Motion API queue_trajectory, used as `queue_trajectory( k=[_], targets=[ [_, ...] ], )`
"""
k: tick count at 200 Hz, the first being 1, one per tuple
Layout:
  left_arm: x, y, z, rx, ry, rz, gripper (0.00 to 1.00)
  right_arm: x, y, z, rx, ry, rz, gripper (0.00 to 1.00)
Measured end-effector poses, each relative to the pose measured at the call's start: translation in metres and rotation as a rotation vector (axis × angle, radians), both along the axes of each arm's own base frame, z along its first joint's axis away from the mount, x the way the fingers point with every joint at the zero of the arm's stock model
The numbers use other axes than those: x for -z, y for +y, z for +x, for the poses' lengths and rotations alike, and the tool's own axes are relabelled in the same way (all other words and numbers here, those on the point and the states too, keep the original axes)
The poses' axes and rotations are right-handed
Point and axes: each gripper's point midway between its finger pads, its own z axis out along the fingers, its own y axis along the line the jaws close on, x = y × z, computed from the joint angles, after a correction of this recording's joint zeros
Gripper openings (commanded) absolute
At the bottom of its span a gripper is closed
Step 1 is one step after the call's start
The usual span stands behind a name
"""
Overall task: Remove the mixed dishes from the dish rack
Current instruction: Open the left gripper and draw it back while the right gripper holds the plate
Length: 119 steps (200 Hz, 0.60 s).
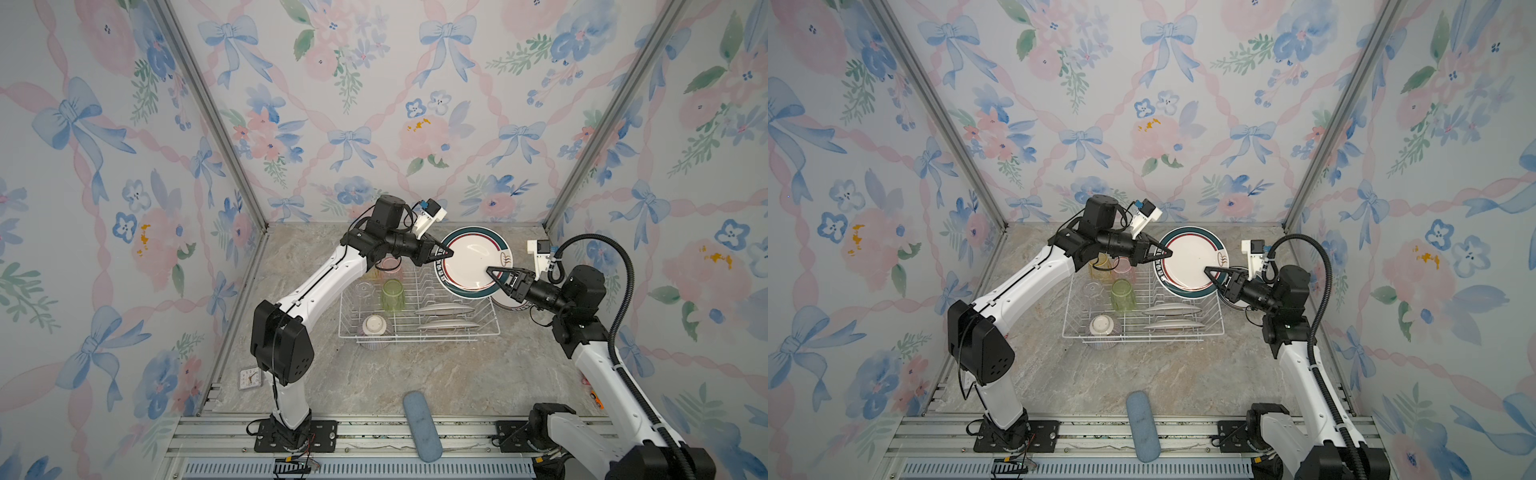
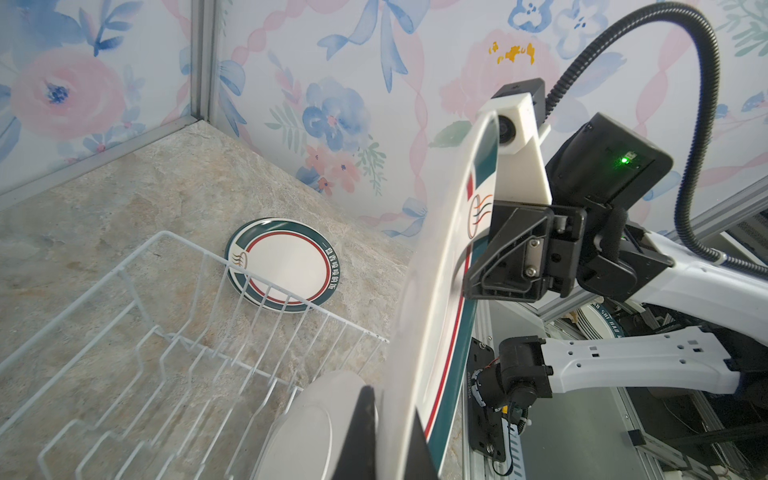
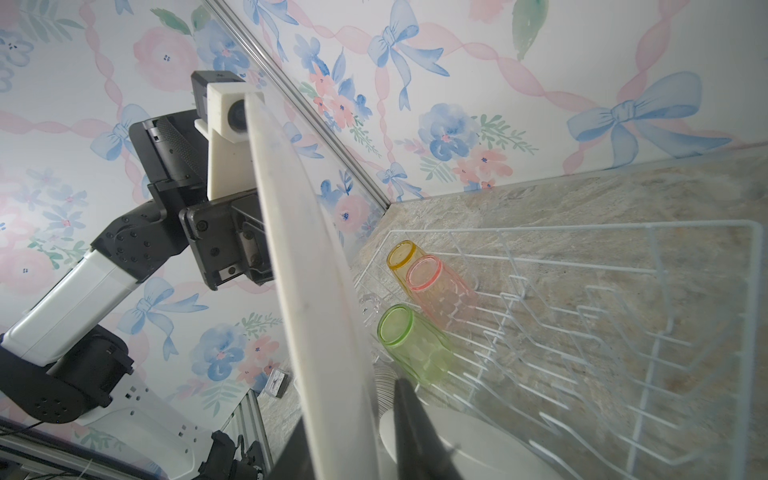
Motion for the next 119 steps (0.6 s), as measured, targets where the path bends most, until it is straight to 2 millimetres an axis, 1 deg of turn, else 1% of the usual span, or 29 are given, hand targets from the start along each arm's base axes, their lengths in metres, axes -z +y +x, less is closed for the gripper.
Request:
queue_trajectory(
  k=[6,22,42,47,62,89,102,119],
  targets=[
    [0.0,0.0,-0.0001,0.0,0.0,0.0,0.0,-0.0002,0.0004,-0.0001,-0.001,0.0,0.001,0.2],
    [-0.0003,-0.0002,-0.0006,0.004,0.001,-0.002,0.0,-0.0002,0.0005,0.0004,0.003,0.009,0.008,0.1],
    [-0.0002,0.0004,0.0002,-0.007,0.026,-0.003,0.0,-0.0001,0.0009,0.0004,0.002,-0.005,-0.002,0.03],
    [-0.0003,0.0007,0.0006,-0.01,0.031,-0.004,0.01,0.0003,0.0014,0.0003,0.002,-0.005,-0.003,0.02],
    [-0.0004,0.0007,0.0007,-0.011,0.032,-0.004,0.07,0.0004,0.0016,0.0006,0.004,-0.005,-0.004,0.0],
    [-0.0026,0.0,0.0021,-0.01,0.004,-0.011,0.19,0.0015,0.0007,0.0017,0.013,0.013,0.004,0.0],
    [-0.0024,0.0007,0.0026,-0.015,-0.005,-0.009,0.21,0.0037,-0.0003,0.0027,0.022,0.027,0.006,0.0],
    [-0.0001,0.0033,0.0029,-0.03,-0.016,0.001,0.21,0.0065,-0.0013,0.0035,0.031,0.042,0.005,0.0]
  ],
)
